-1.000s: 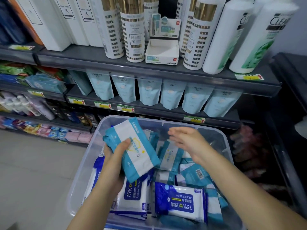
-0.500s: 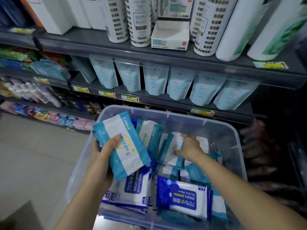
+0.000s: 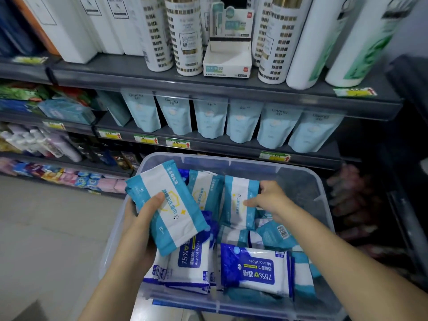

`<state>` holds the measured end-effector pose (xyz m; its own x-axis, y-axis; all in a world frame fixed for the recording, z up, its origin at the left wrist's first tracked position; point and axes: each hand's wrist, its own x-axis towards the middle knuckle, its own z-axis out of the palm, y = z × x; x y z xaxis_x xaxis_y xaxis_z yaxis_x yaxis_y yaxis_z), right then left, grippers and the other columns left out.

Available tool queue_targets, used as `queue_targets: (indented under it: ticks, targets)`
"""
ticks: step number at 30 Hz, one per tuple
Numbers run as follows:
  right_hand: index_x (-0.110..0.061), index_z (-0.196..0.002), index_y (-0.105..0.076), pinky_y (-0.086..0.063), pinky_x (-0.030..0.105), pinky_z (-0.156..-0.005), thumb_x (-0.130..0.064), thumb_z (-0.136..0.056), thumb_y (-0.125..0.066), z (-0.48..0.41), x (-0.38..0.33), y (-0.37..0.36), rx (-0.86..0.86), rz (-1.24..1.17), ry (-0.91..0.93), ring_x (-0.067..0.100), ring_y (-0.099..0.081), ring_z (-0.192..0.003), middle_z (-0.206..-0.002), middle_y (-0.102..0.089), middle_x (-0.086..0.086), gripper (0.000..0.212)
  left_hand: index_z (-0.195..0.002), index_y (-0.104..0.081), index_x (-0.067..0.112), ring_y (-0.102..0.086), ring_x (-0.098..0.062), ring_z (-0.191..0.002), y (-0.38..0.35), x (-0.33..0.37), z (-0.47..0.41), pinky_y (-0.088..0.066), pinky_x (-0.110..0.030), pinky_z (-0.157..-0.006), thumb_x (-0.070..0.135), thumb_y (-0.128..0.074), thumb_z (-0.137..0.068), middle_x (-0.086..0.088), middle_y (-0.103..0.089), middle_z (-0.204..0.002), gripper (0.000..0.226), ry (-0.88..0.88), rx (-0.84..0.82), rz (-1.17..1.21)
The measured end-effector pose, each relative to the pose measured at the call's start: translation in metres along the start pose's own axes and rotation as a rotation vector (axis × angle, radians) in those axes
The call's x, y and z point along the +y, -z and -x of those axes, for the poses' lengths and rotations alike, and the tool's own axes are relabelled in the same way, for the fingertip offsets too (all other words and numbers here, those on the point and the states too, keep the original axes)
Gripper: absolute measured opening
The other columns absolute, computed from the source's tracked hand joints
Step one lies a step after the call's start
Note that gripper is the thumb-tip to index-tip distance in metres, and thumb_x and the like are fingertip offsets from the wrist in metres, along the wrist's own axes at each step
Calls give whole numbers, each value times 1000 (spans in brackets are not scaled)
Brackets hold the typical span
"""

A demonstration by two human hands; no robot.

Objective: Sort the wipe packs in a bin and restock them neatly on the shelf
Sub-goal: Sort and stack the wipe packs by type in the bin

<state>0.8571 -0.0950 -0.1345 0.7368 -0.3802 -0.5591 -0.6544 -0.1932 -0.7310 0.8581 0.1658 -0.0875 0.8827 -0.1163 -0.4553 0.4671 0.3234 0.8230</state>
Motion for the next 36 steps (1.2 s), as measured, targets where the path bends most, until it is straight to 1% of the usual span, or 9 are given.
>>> queue_targets:
  ticks: [3, 10, 13, 17, 23, 26, 29, 33, 36]
  targets:
    - [-12, -93, -64, -53, 39, -87, 3, -79, -69, 16, -10, 11, -48, -182, 24, 22, -66, -92, -103, -70, 8, 21, -131, -48, 29, -68, -26, -101, -1, 1, 0, -58, -45, -76, 27, -65, -78, -5, -69, -115, 55, 2, -31, 16]
    - [-13, -94, -63, -57, 22, -62, -3, -90, -57, 67, -41, 35, 45, -640, 177, 14, -66, -77, -91, -69, 3, 13, -129, -48, 31, -69, -21, -98, -9, -2, -1, -57, -41, -75, 36, -67, -71, -2, -70, -112, 61, 9, -75, 52]
    - [-9, -103, -62, -58, 24, -67, -4, -91, -53, 93, -66, 36, 130, -805, 370, 15, -69, -82, -93, -71, 2, 15, -130, -47, 32, -68, -21, -101, -14, -4, -2, -56, -43, -78, 40, -73, -71, -2, -68, -117, 66, 10, -81, 86]
    - [-10, -102, -62, -57, 27, -70, -5, -90, -53, 129, -89, 20, 87, -920, 547, 20, -71, -86, -94, -74, 4, 15, -138, -37, 34, -68, -22, -102, -21, -6, 0, -55, -46, -83, 41, -67, -70, -3, -64, -124, 74, -20, -95, 129]
    - [-17, -97, -53, -58, 28, -68, 3, -78, -70, 139, -65, -43, 175, -682, 419, 14, -70, -88, -101, -70, 3, 32, -142, -21, 46, -70, -16, -93, -38, -7, 11, -57, -40, -75, 38, -67, -62, 5, -61, -122, 93, -87, -57, 172]
    - [-31, -100, -51, -57, 30, -72, 0, -71, -77, 137, -57, -53, 226, -488, 431, 5, -67, -88, -98, -69, -8, 50, -140, -25, 46, -70, -20, -94, -38, -6, 12, -59, -40, -73, 33, -71, -62, 0, -61, -124, 91, -75, -53, 209]
    - [-31, -96, -52, -57, 30, -72, -7, -63, -84, 132, -59, -43, 170, -278, 383, 2, -64, -86, -100, -66, -9, 52, -139, -30, 40, -72, -19, -87, -31, -4, 11, -59, -35, -62, 28, -72, -62, -4, -65, -119, 89, -27, -69, 198]
    - [-36, -124, -44, -46, 23, -87, -18, -61, -86, 125, -71, -18, 68, -155, 401, 1, -52, -110, -123, -51, -15, 79, -140, -28, 43, -71, -21, -93, -17, -6, 7, -58, -40, -73, 27, -74, -61, -4, -63, -122, 92, -17, -91, 123]
    - [-34, -136, -40, -40, 23, -97, -27, -72, -79, 122, -78, -16, -71, 39, 479, 0, -48, -117, -127, -48, -20, 75, -139, -26, 47, -70, -21, -96, -14, -8, 6, -56, -45, -81, 29, -77, -58, -3, -62, -122, 97, -26, -113, 63]
